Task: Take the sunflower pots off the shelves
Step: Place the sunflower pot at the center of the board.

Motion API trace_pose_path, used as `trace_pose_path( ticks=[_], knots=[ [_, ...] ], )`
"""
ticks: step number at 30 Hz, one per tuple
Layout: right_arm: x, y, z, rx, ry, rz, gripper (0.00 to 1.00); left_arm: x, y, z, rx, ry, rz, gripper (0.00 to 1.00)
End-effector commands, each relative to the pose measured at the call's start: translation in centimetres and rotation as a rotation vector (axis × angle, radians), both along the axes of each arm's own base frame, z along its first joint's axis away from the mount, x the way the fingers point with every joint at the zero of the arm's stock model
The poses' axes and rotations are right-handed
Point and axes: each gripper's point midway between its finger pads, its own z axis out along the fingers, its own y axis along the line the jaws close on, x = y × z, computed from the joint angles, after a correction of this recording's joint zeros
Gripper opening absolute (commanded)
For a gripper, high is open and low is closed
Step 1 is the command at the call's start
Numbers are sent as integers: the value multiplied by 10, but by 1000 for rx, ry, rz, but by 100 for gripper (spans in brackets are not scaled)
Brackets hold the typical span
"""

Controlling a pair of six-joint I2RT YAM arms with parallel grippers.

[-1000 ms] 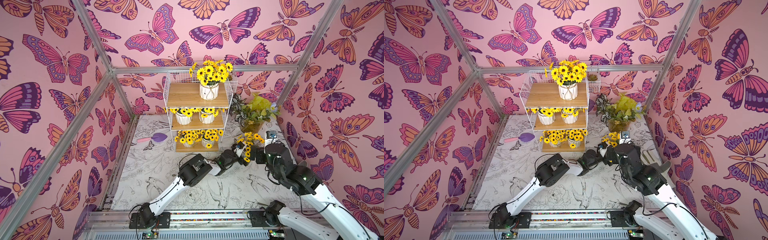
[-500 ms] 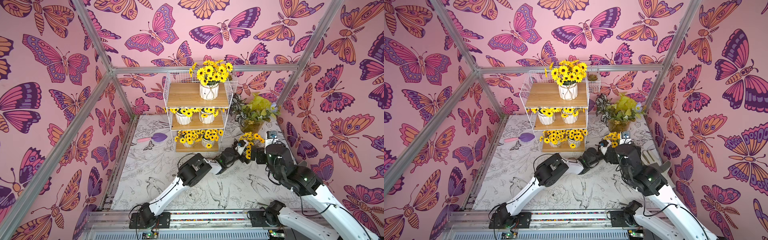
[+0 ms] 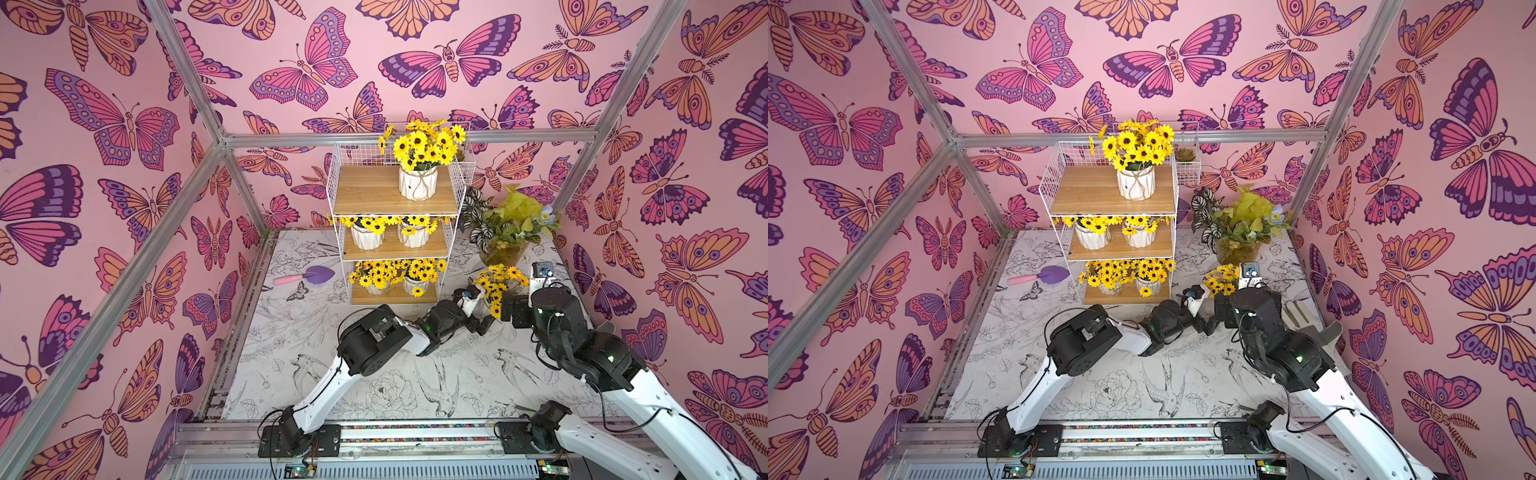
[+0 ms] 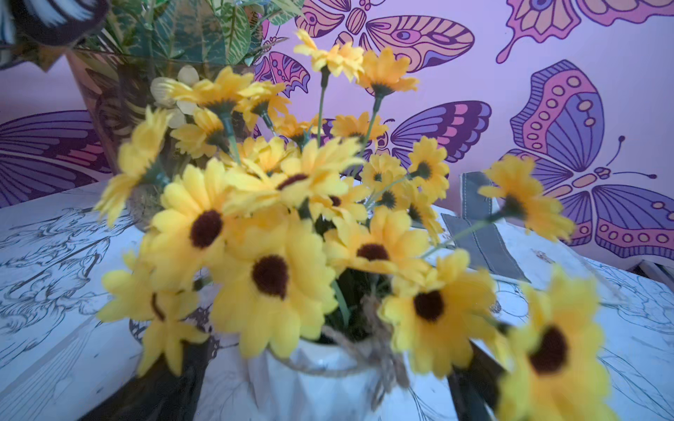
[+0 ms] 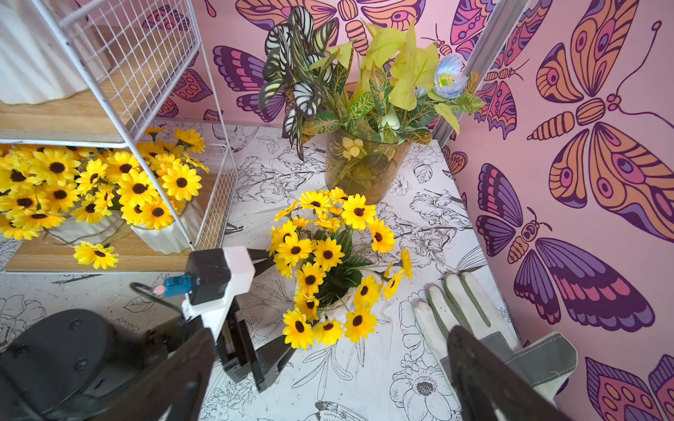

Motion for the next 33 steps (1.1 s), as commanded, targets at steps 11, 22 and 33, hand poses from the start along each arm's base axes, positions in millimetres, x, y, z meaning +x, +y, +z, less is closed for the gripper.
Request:
trace_pose_path(
  ticks=[11, 22, 33],
  knots=[
    [26, 30, 46, 42, -103, 89, 99, -72, 77, 93, 97, 24, -2, 99],
    [34, 51, 101, 83, -197, 187, 99, -89, 137, 194, 150, 16, 153, 99],
    [33, 68, 149, 100, -299, 293, 99, -60, 206, 310, 150, -133, 438, 99]
  ],
)
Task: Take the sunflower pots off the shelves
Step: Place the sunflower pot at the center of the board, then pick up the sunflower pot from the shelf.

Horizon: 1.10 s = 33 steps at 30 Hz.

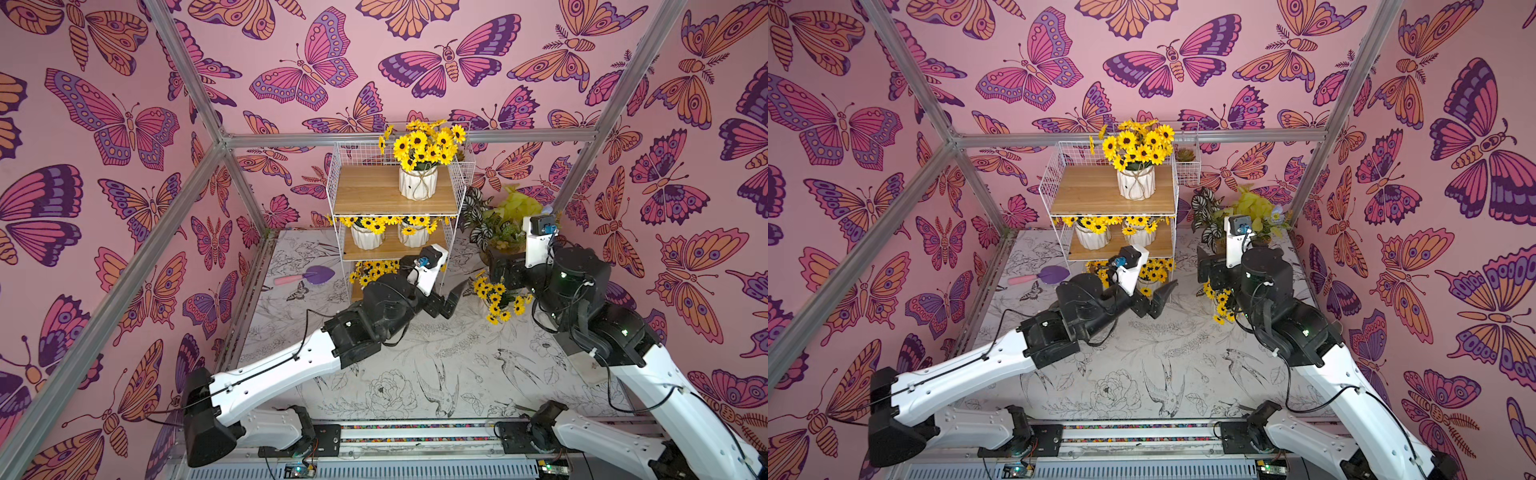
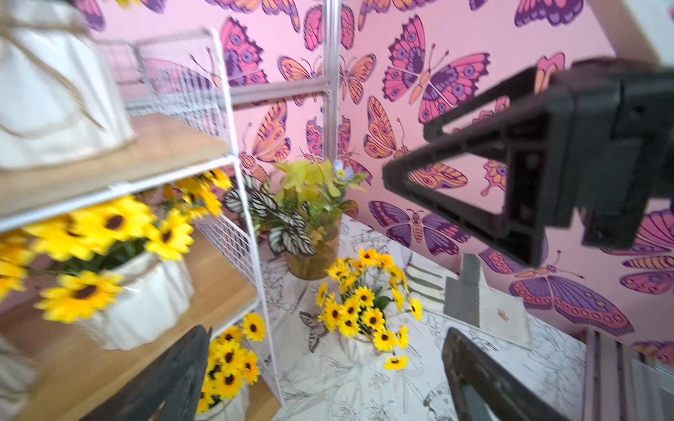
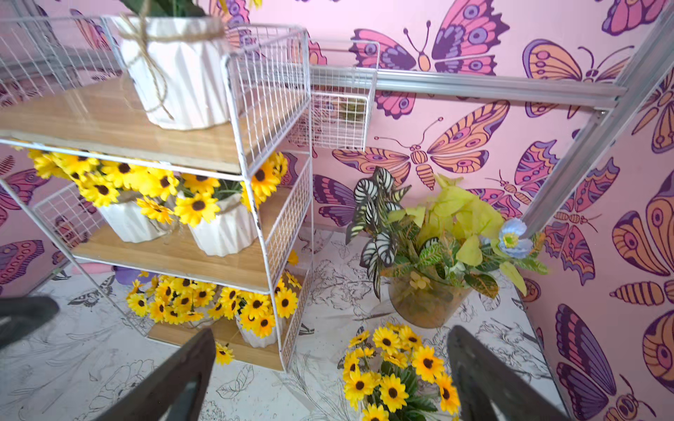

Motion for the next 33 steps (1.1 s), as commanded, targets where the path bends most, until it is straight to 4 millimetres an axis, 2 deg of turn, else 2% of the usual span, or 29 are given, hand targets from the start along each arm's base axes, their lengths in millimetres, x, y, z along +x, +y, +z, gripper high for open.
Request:
trace_pose_path(
  ticks=[1, 5, 6, 7, 12, 18, 22, 27, 33],
  knots=[
    [1, 8, 16, 0, -39, 48, 99, 22, 29, 11, 67, -16, 135, 99],
    [3, 22, 22, 19, -48, 106, 99, 38, 51, 52, 8, -69, 201, 99],
    [4, 25, 24, 21, -49, 120, 99, 50, 47, 49, 25, -65, 215, 99],
    [6, 29, 27, 23, -52, 130, 99, 57, 49, 55, 30, -72, 226, 99],
    [17, 43, 40, 21, -62, 166, 99, 101, 61, 66, 40, -52, 297, 99],
    [30, 58, 45, 19, -60, 191, 99, 150, 72, 60, 9, -23, 315, 99],
    [39, 63, 42, 3, -53, 190, 99, 171, 71, 57, -2, -19, 309, 99],
    [48, 69, 36, -28, -45, 187, 99, 186, 65, 54, -14, -6, 289, 99],
    [55, 73, 34, -44, -42, 183, 99, 193, 53, 50, -48, 5, 228, 99]
  ],
)
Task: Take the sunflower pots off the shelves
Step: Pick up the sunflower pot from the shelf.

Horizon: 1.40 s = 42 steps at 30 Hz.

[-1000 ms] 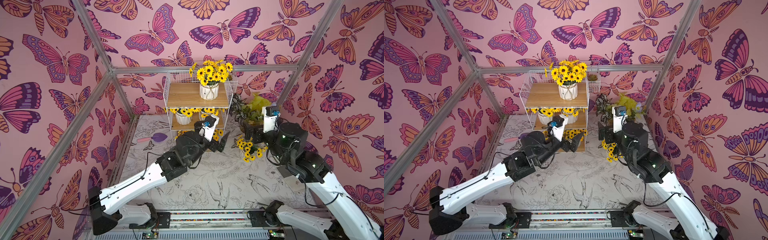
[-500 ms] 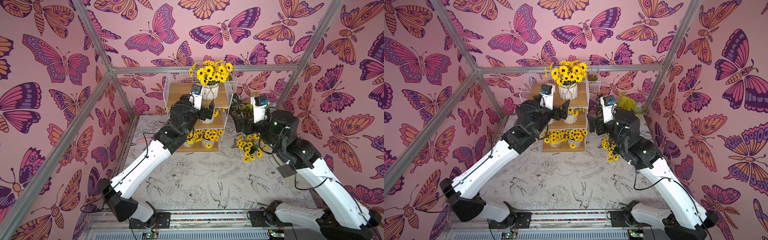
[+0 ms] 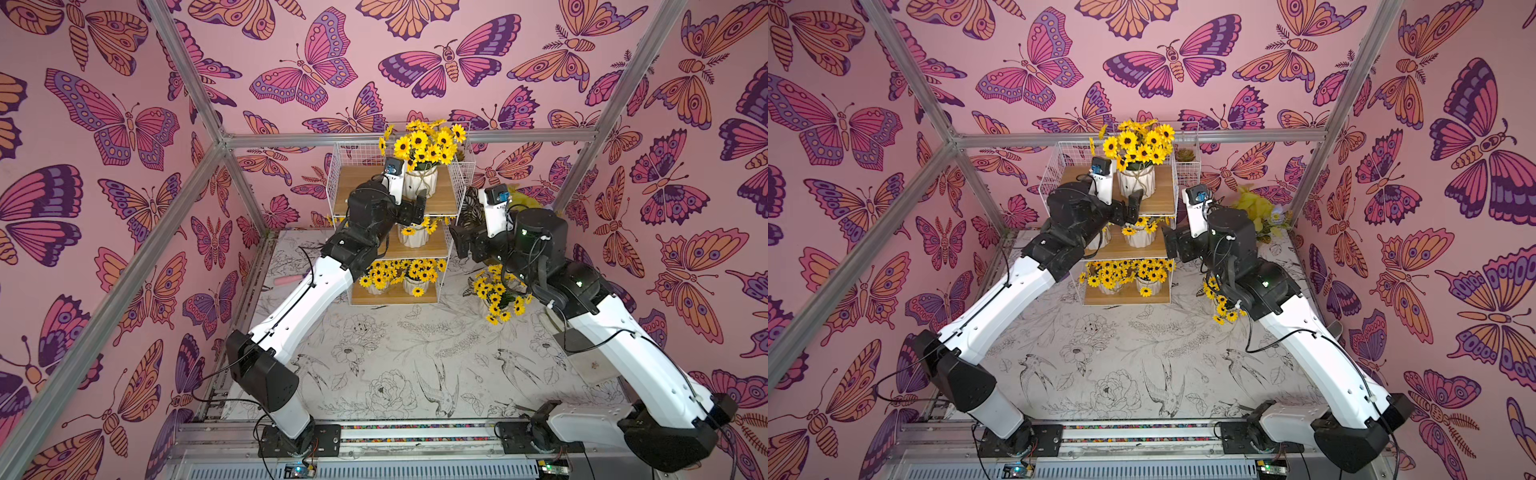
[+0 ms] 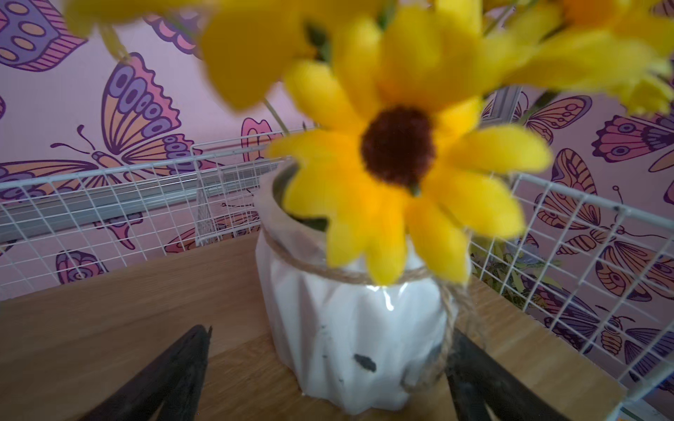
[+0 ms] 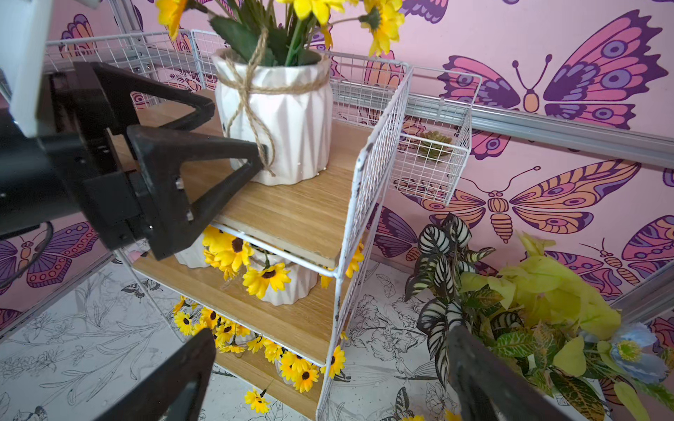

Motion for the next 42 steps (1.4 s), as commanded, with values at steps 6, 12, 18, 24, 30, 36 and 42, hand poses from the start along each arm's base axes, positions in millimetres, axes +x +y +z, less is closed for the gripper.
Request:
trace_pose_path(
  ticks=[6, 12, 18, 24, 30, 36, 42],
  knots=[
    [7, 2, 14, -9, -36, -4, 99, 14, -20, 3, -64, -9, -91, 99],
    [11, 4, 9, -14, -26, -4, 99, 27, -30, 0, -89, -18, -115, 99],
    [13, 7, 7, -16, -19, -3, 99, 38, -39, -2, -98, -22, -130, 99],
    [15, 8, 2, -22, -8, -3, 99, 50, -42, -10, -94, -15, -125, 100],
    [19, 10, -5, -28, 8, -4, 99, 51, -43, -14, -93, -13, -143, 76],
    [17, 9, -5, -22, 7, -5, 99, 41, -41, -5, -99, -36, -166, 64],
    [13, 4, -1, -16, -3, -18, 99, 17, -32, 21, -128, -76, -197, 61]
  ],
)
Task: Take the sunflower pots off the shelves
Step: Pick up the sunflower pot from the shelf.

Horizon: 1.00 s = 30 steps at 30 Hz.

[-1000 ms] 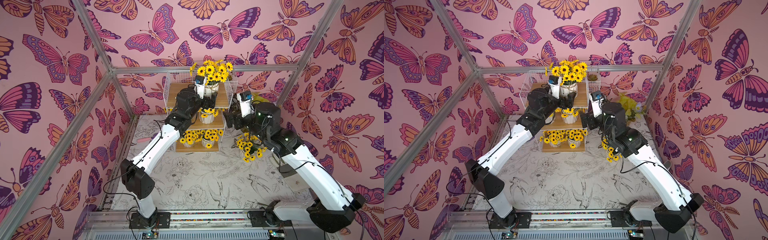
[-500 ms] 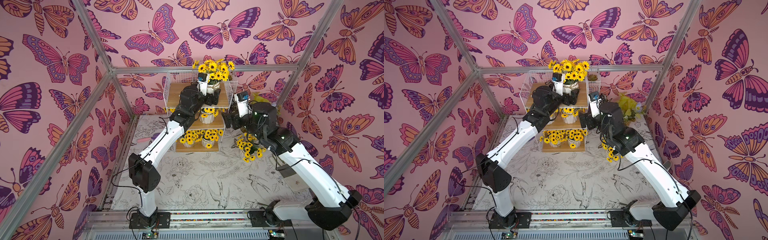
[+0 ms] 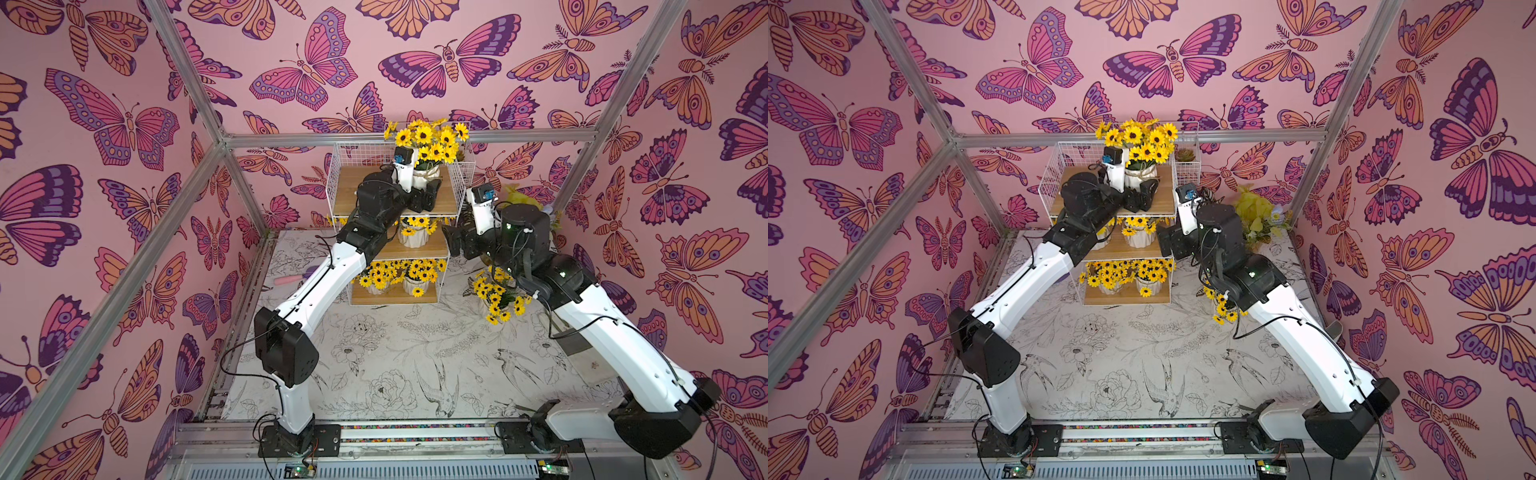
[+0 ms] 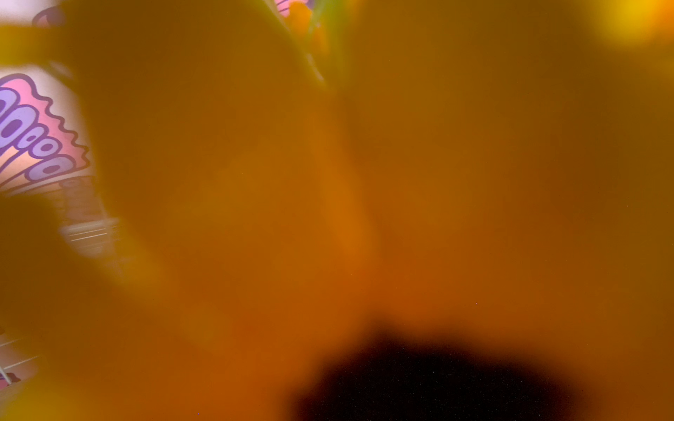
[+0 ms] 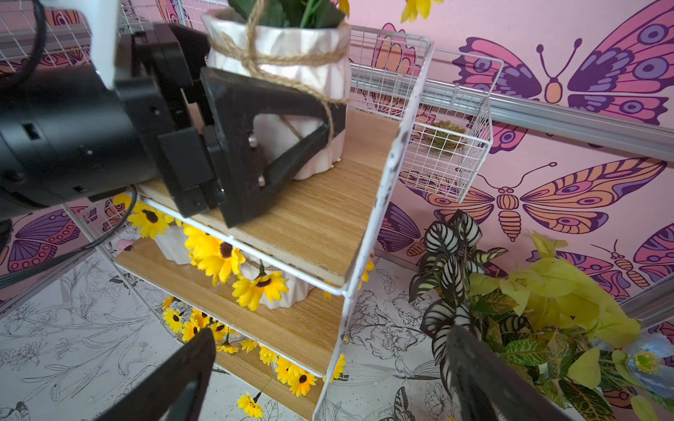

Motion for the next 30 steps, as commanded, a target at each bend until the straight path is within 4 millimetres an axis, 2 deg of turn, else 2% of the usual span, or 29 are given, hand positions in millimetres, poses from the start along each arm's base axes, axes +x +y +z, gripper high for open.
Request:
trace_pose_path(
  ticks=[1, 9, 11, 16, 24, 30],
  knots=[
    [-4, -9, 14, 22, -33, -23, 99, -18, 8, 16, -34, -9, -33, 61],
    [-7, -13, 20, 16, -41, -31, 99, -51, 19, 45, -66, -62, -70, 58],
    [-7, -14, 19, 15, -40, -34, 99, -58, 22, 48, -71, -73, -73, 47],
    [-7, -16, 21, 15, -47, -43, 99, -78, 27, 56, -82, -93, -98, 46],
    [-11, -26, 25, 2, -57, -71, 99, -126, 26, 57, -89, -123, -197, 46],
    [-22, -52, 30, -16, -58, -146, 99, -176, 12, 41, -83, -129, -329, 46]
  ],
)
